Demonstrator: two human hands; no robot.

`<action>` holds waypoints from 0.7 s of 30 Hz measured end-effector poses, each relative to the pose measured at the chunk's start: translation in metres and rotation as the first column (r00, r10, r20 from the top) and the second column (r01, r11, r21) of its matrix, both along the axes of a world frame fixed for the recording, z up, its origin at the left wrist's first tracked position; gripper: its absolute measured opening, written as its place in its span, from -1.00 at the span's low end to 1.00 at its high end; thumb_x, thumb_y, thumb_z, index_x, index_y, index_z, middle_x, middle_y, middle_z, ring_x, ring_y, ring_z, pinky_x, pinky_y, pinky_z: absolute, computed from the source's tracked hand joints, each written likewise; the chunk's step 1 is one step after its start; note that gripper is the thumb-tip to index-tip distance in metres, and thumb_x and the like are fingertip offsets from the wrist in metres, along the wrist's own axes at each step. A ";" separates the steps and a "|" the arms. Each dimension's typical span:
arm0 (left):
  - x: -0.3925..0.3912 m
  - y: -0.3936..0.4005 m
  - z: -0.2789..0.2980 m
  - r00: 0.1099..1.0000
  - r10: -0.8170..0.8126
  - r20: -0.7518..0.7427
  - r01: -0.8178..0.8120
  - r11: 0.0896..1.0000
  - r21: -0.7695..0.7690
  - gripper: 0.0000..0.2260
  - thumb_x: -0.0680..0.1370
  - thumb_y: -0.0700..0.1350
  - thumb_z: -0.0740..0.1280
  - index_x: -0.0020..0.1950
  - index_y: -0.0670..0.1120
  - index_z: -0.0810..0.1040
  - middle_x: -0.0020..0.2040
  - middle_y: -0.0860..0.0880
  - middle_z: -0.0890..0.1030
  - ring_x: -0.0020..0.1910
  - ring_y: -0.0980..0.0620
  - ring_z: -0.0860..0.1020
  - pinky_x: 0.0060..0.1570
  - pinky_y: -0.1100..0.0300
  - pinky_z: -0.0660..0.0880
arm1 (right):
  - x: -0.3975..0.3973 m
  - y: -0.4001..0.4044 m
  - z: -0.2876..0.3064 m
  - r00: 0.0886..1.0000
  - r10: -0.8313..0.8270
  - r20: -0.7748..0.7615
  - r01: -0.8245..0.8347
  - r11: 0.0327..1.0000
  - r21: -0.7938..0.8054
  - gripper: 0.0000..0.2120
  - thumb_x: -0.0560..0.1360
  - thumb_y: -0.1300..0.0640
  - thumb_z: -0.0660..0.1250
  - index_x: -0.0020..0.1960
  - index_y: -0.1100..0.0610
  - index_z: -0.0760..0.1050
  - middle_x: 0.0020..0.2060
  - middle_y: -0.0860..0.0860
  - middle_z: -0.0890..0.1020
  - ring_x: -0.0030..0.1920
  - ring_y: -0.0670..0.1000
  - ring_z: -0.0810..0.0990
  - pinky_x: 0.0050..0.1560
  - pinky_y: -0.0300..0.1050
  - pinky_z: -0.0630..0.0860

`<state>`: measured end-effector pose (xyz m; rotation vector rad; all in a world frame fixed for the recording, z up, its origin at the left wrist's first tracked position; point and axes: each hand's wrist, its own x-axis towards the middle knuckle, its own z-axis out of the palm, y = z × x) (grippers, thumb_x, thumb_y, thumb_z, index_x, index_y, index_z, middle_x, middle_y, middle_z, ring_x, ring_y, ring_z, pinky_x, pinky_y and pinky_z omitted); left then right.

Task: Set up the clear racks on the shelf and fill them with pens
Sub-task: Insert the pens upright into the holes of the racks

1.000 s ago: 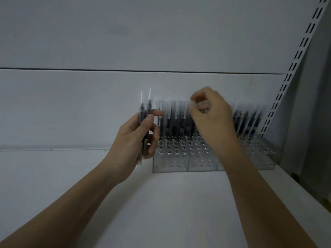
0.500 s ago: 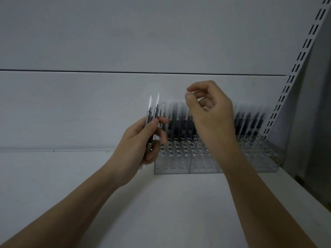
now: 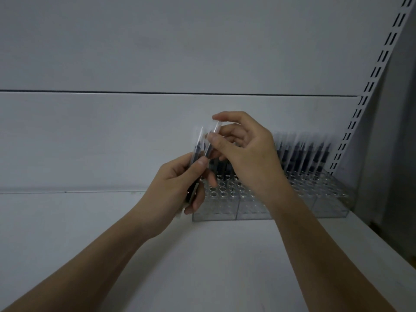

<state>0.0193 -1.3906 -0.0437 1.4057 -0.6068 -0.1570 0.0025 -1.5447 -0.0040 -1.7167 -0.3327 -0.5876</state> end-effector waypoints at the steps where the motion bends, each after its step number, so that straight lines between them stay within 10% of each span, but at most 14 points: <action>1: 0.000 0.000 0.000 1.000 -0.003 -0.010 0.003 1.000 -0.006 -0.72 0.63 -0.07 0.18 0.18 -0.22 0.55 -0.22 -0.09 0.59 -0.57 0.03 0.34 -0.57 0.30 0.24 | -0.001 -0.001 0.001 1.000 0.001 0.004 -0.001 0.999 0.032 -0.76 0.54 0.22 0.42 0.19 0.06 0.54 -0.14 0.00 0.69 -0.23 -0.14 0.65 -0.16 -0.26 0.58; 21: 0.001 0.003 0.002 0.991 0.134 0.015 -0.134 0.991 0.000 -0.75 0.66 -0.02 0.17 0.23 0.04 0.58 -0.18 -0.07 0.61 -0.55 0.03 0.26 -0.57 0.31 0.17 | -0.001 -0.019 0.013 0.973 -0.203 0.112 0.131 0.879 0.459 -0.77 0.55 0.33 0.34 0.15 0.10 0.49 -0.06 0.06 0.71 -0.05 -0.01 0.70 -0.13 -0.22 0.59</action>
